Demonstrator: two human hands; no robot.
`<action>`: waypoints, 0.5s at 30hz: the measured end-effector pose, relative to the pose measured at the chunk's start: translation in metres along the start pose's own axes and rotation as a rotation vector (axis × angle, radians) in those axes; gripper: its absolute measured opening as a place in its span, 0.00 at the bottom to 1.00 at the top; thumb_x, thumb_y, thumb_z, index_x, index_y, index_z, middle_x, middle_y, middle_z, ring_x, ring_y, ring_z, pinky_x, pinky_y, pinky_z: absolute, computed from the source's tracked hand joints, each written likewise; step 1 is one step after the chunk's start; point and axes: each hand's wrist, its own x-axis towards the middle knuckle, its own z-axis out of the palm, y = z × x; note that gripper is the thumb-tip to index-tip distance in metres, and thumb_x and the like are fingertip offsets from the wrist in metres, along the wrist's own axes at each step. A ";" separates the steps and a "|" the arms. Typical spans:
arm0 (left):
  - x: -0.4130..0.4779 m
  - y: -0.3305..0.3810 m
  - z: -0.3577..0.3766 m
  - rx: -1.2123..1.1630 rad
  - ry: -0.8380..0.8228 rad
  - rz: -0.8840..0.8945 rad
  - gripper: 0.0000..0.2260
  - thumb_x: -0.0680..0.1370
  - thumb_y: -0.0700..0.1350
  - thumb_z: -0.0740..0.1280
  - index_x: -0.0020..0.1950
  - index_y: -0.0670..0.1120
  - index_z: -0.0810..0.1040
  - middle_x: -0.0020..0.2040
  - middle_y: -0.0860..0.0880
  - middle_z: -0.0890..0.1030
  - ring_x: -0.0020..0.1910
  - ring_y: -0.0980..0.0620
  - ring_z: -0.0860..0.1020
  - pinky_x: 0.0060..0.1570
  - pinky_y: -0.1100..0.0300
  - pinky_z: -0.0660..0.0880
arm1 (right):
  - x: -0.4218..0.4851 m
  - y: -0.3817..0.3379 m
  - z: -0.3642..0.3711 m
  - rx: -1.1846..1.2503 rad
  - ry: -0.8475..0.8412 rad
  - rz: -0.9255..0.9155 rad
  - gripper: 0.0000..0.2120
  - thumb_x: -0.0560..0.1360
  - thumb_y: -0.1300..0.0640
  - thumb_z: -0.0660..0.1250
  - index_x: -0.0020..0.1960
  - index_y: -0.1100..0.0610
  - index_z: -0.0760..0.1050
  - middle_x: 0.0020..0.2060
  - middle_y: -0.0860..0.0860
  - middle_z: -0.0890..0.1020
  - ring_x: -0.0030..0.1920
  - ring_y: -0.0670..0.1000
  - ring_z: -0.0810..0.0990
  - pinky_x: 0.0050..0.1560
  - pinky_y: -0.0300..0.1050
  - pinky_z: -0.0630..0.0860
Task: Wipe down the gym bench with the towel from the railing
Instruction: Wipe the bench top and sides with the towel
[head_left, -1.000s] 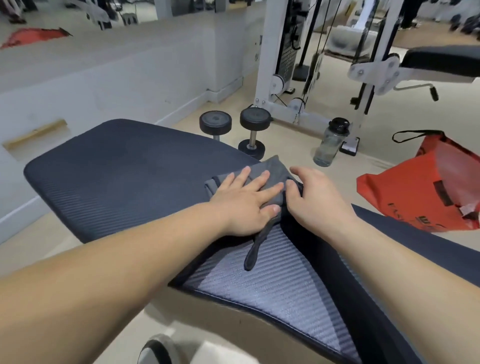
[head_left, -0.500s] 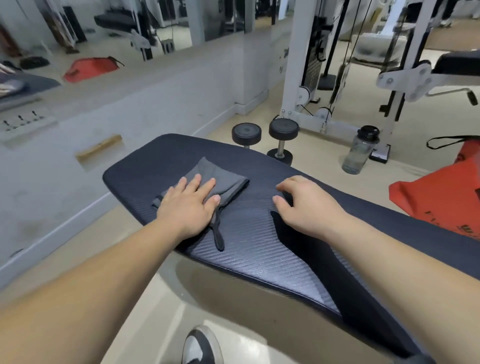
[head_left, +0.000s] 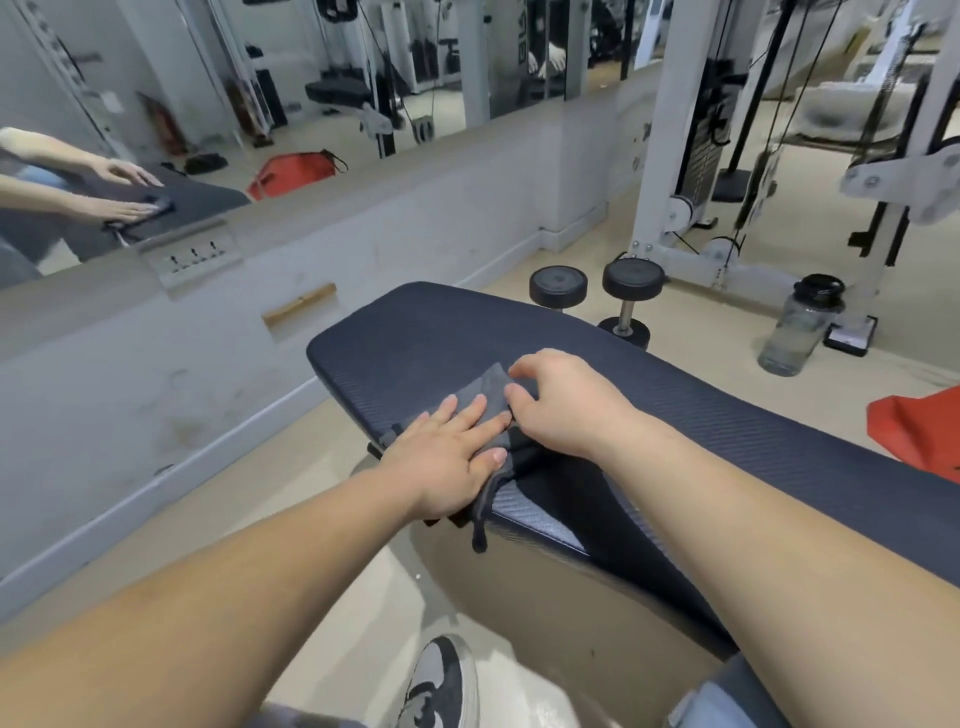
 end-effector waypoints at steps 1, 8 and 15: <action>0.006 0.001 -0.001 -0.003 0.003 -0.015 0.25 0.84 0.61 0.46 0.81 0.64 0.45 0.84 0.55 0.44 0.83 0.47 0.41 0.81 0.46 0.43 | 0.001 0.000 0.001 0.012 0.000 0.000 0.20 0.82 0.48 0.60 0.72 0.52 0.74 0.69 0.51 0.77 0.69 0.55 0.74 0.67 0.55 0.74; 0.021 -0.005 -0.015 -0.195 -0.020 0.032 0.26 0.82 0.57 0.56 0.81 0.61 0.59 0.84 0.54 0.49 0.83 0.47 0.43 0.81 0.47 0.44 | 0.011 -0.009 0.017 0.007 -0.082 -0.081 0.18 0.82 0.53 0.60 0.71 0.51 0.73 0.66 0.49 0.78 0.66 0.54 0.76 0.64 0.55 0.75; -0.015 -0.089 -0.041 -0.538 0.355 -0.250 0.13 0.78 0.46 0.66 0.61 0.51 0.83 0.65 0.52 0.82 0.66 0.51 0.78 0.68 0.56 0.72 | 0.025 -0.040 0.052 -0.316 -0.418 -0.046 0.36 0.80 0.30 0.51 0.83 0.45 0.53 0.79 0.54 0.59 0.80 0.59 0.52 0.79 0.60 0.55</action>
